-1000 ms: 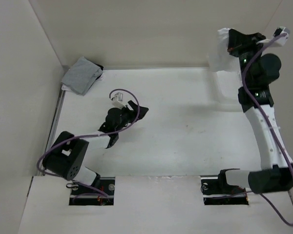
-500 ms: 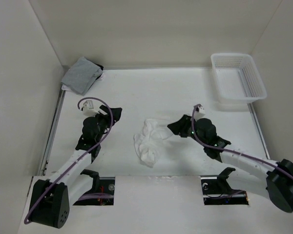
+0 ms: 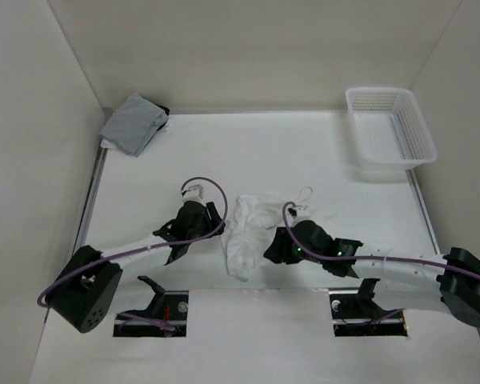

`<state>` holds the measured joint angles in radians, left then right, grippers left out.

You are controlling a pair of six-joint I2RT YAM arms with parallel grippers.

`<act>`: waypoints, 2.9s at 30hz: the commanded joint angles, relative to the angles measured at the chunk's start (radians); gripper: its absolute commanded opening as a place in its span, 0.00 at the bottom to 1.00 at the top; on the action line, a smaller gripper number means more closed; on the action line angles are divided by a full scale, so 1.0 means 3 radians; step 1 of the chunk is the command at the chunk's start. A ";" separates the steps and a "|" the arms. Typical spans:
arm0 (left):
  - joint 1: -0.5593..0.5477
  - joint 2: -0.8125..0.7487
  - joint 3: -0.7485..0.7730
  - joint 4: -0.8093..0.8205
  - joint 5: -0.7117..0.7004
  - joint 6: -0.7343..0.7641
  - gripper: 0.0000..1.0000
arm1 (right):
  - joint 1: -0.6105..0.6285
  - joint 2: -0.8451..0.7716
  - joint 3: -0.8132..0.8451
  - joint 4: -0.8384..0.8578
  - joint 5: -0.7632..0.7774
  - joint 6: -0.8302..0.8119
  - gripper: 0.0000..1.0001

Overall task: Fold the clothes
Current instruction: Move the tank top to the center of the board, then flatten the tank top out

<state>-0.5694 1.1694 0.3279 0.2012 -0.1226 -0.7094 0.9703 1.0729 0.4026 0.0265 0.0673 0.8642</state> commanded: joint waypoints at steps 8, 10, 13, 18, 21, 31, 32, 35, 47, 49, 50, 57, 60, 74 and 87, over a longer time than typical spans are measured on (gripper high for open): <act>-0.0262 0.0371 0.0201 0.0372 -0.0057 -0.0013 0.48 | 0.0976 0.0774 0.0799 -0.0155 0.0215 -0.0063 0.50; -0.0252 0.0417 0.0186 0.0484 -0.0021 -0.0039 0.46 | 0.0976 0.0973 0.0958 -0.0165 0.0388 -0.0135 0.50; -0.0217 0.0448 0.0150 0.0612 0.0035 -0.0110 0.44 | 0.0971 0.1082 0.1137 -0.0246 0.0746 -0.0176 0.51; -0.0109 0.0555 0.0114 0.0858 0.0081 -0.0136 0.41 | 0.0976 0.1321 0.1566 -0.0384 0.0814 -0.0645 0.47; -0.0002 0.0591 0.0129 0.0924 0.0163 -0.0177 0.41 | 0.0982 0.1623 0.1812 -0.0482 0.0783 -0.0774 0.46; 0.0463 0.0367 -0.0126 0.0955 0.0245 -0.0376 0.42 | 0.1022 0.1992 0.2130 -0.0988 0.1059 -0.0795 0.41; 0.0489 0.0351 -0.0142 0.0955 0.0250 -0.0381 0.42 | 0.1038 0.1997 0.2135 -0.1029 0.1064 -0.0779 0.41; 0.0545 0.0356 -0.0157 0.0955 0.0306 -0.0366 0.42 | 0.1053 0.2018 0.2120 -0.1065 0.1023 -0.0713 0.42; 0.0551 0.0469 -0.0203 0.1098 0.0347 -0.0391 0.42 | 0.1135 0.2186 0.2171 -0.1050 0.0850 -0.0687 0.35; 0.0556 0.0443 -0.0213 0.1088 0.0353 -0.0392 0.42 | 0.1135 0.2227 0.2171 -0.1014 0.0809 -0.0682 0.29; 0.0561 0.0423 -0.0229 0.1093 0.0353 -0.0392 0.42 | 0.1135 0.2232 0.2171 -0.1009 0.0803 -0.0682 0.21; 0.0530 0.0402 -0.0224 0.1068 0.0373 -0.0392 0.42 | 0.1135 0.1559 0.1895 -0.0907 0.1181 -0.0611 0.09; 0.0459 0.0412 -0.0188 0.1068 0.0393 -0.0392 0.43 | 0.1115 0.0976 0.1604 -0.0855 0.1345 -0.0575 0.07; 0.0091 0.0213 -0.0234 0.0659 0.0455 -0.0340 0.50 | 0.0435 -0.1888 0.0044 -0.1054 0.1223 0.0447 0.06; -0.0374 -0.0093 -0.0259 -0.0082 0.0286 -0.0268 0.38 | 0.0700 -0.1807 0.0192 -0.1812 0.2005 0.0873 0.02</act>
<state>-0.6258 1.1805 0.2451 0.3222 -0.0269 -0.8059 1.1919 0.5129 0.3923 -0.4992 0.5976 1.1481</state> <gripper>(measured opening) 0.383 0.025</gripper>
